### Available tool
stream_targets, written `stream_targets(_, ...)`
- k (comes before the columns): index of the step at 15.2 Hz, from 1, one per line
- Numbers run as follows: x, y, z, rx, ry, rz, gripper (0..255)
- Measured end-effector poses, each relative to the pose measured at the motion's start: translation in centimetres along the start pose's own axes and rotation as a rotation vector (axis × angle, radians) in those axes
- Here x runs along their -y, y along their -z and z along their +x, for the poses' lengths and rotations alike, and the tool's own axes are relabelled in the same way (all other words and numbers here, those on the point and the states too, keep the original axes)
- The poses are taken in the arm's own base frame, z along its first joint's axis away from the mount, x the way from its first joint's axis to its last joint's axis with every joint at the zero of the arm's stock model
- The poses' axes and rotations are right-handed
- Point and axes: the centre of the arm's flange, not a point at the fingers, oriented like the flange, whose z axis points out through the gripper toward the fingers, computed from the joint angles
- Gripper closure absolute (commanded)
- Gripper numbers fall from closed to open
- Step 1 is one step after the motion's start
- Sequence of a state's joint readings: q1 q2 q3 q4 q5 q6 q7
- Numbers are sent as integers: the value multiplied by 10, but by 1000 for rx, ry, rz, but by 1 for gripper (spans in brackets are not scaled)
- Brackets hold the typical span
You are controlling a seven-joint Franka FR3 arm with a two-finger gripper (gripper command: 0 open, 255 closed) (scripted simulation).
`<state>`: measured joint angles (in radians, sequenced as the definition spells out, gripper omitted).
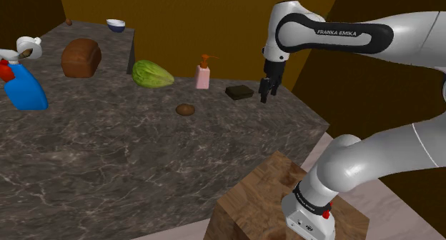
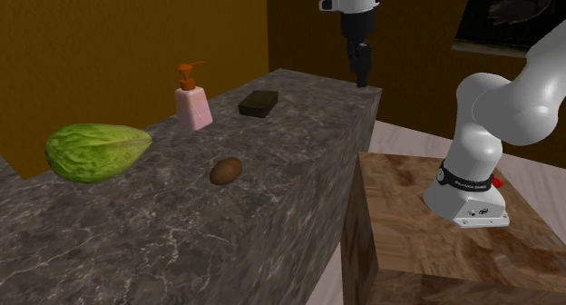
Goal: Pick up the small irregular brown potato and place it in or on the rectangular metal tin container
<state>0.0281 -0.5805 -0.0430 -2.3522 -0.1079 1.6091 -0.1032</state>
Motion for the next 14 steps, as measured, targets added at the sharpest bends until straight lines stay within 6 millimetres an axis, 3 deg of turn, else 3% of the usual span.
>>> stream_targets(14, 36, -49, 167, -36, 249, 19, 0)
